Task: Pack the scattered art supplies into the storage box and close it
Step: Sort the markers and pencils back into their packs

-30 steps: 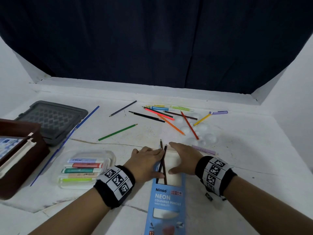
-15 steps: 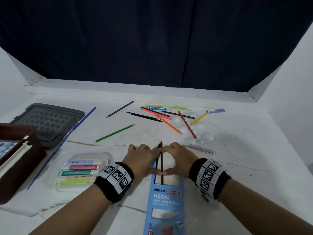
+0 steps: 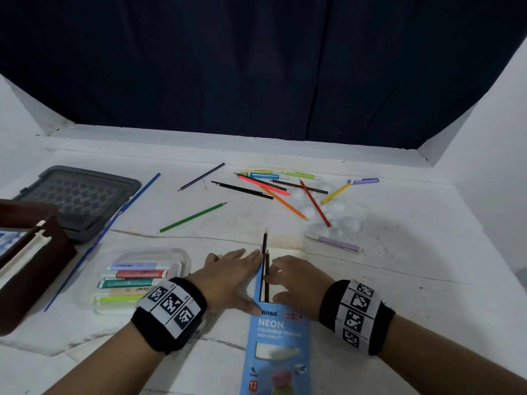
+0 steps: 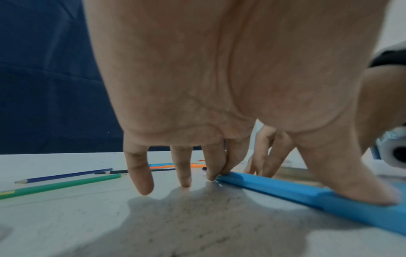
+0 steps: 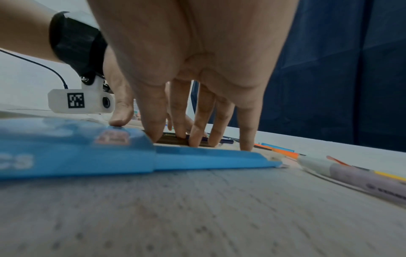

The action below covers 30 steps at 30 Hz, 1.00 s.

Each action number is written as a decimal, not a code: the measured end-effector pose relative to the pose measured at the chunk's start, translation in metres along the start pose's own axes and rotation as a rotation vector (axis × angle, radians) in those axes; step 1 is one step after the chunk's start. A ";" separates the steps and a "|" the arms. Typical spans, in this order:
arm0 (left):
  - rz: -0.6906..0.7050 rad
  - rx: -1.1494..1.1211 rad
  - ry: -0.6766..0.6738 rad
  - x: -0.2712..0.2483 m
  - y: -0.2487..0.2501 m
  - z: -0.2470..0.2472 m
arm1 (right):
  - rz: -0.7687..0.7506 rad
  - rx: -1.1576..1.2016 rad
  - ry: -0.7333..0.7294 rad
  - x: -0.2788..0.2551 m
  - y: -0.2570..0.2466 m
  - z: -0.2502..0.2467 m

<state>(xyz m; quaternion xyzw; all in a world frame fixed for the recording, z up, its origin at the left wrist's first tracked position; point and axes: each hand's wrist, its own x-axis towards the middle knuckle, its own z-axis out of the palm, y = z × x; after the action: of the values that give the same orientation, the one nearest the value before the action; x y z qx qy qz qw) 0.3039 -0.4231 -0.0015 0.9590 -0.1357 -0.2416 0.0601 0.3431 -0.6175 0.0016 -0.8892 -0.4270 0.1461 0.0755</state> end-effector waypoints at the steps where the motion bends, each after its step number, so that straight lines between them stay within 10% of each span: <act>1: -0.007 0.024 -0.004 -0.002 0.002 0.000 | 0.001 0.025 -0.003 0.000 0.000 0.001; 24: -0.103 0.044 0.097 -0.008 0.017 -0.001 | -0.005 0.089 0.154 0.013 0.018 0.007; 30: -0.131 -0.310 0.573 0.001 0.009 -0.036 | 0.143 0.129 0.337 0.028 0.051 -0.032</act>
<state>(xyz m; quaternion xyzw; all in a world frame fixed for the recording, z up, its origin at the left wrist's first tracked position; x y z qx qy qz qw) 0.3198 -0.4301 0.0315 0.9740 -0.0129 0.0170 0.2254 0.4073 -0.6280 0.0136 -0.9225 -0.3336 0.0270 0.1921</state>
